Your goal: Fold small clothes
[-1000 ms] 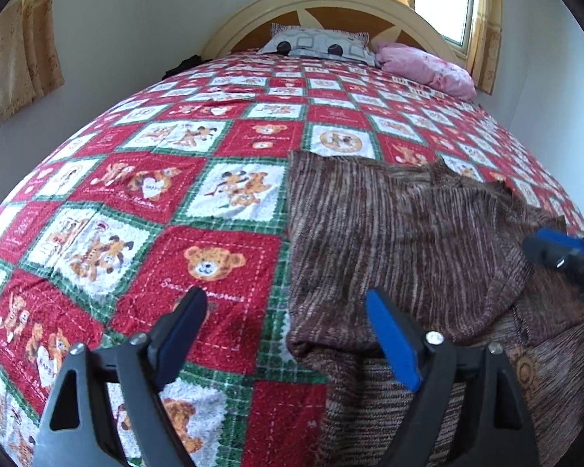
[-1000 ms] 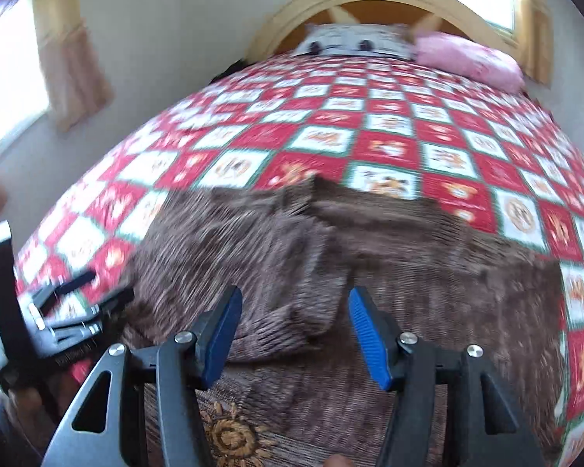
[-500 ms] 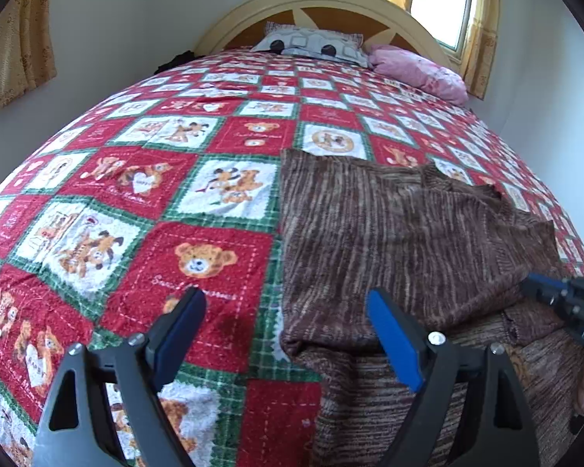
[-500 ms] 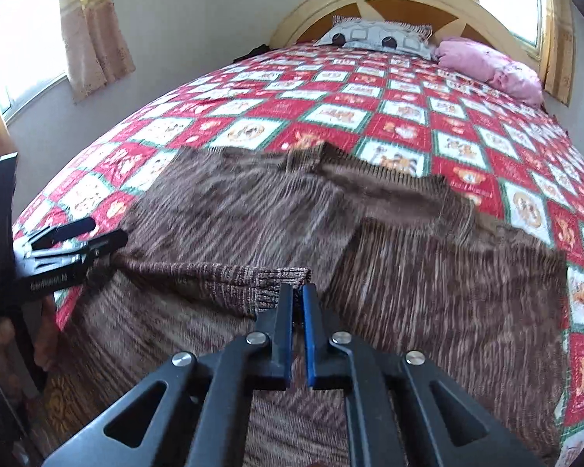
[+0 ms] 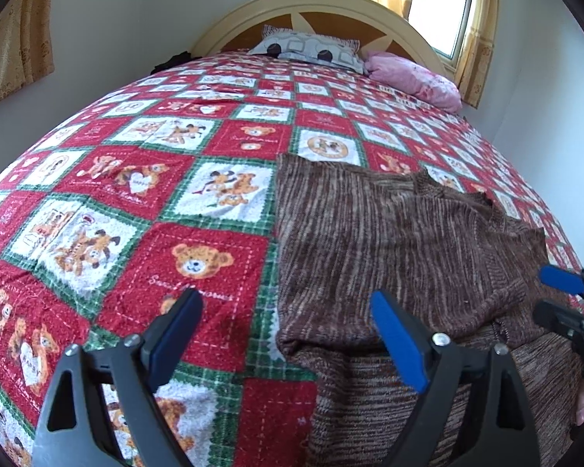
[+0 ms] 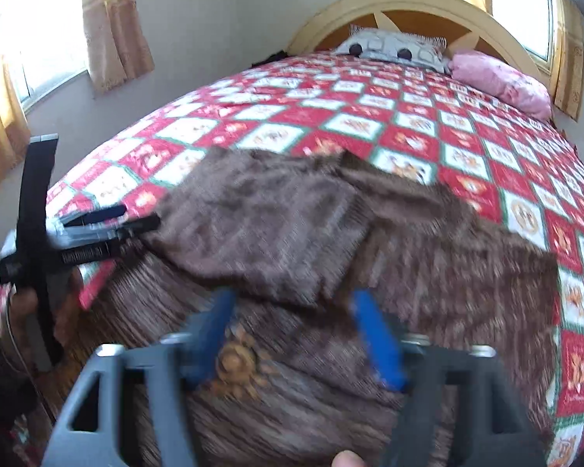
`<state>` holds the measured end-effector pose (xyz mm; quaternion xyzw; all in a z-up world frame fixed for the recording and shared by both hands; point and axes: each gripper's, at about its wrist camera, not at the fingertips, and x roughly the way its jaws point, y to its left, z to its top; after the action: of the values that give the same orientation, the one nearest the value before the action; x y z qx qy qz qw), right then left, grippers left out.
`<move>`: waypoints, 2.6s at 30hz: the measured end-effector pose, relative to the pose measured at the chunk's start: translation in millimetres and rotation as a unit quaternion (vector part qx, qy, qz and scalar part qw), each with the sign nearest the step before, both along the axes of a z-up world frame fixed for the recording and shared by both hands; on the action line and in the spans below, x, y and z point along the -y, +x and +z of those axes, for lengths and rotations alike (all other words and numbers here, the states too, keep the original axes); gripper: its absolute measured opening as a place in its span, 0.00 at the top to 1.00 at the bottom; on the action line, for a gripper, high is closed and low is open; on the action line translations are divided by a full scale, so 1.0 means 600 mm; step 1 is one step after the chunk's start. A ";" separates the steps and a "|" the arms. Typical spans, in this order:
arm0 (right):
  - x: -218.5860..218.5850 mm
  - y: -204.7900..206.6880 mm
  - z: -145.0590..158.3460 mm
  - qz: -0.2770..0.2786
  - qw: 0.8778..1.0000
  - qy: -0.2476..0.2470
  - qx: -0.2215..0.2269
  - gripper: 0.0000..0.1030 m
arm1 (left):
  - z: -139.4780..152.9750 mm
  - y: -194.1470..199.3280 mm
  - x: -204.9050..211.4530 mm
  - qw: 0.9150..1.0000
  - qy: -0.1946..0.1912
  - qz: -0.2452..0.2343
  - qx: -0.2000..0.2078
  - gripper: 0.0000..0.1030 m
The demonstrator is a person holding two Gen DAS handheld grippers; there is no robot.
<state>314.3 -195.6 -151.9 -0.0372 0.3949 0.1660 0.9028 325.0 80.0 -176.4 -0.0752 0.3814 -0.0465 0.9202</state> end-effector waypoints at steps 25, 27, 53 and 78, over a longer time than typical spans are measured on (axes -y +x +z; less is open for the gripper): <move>-0.006 -0.058 -0.016 0.056 0.996 -0.064 -0.021 0.74 | -0.020 0.007 0.014 0.998 0.026 -0.011 -0.050 0.05; -0.017 -0.043 0.006 0.048 0.998 -0.039 -0.002 0.74 | -0.020 0.005 0.023 0.998 0.045 -0.011 -0.049 0.05; -0.064 -0.012 -0.066 0.007 0.998 -0.057 -0.031 0.75 | -0.023 -0.016 0.019 0.997 0.053 -0.017 -0.052 0.01; 0.042 0.172 -0.056 -0.101 0.993 -0.013 -0.064 0.71 | -0.018 -0.016 0.000 0.999 0.019 0.002 -0.041 0.01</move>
<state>417.2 -221.0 -185.3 0.0020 0.4560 0.0707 0.8872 315.5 80.3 -187.1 -0.0606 0.4193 -0.0348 0.9051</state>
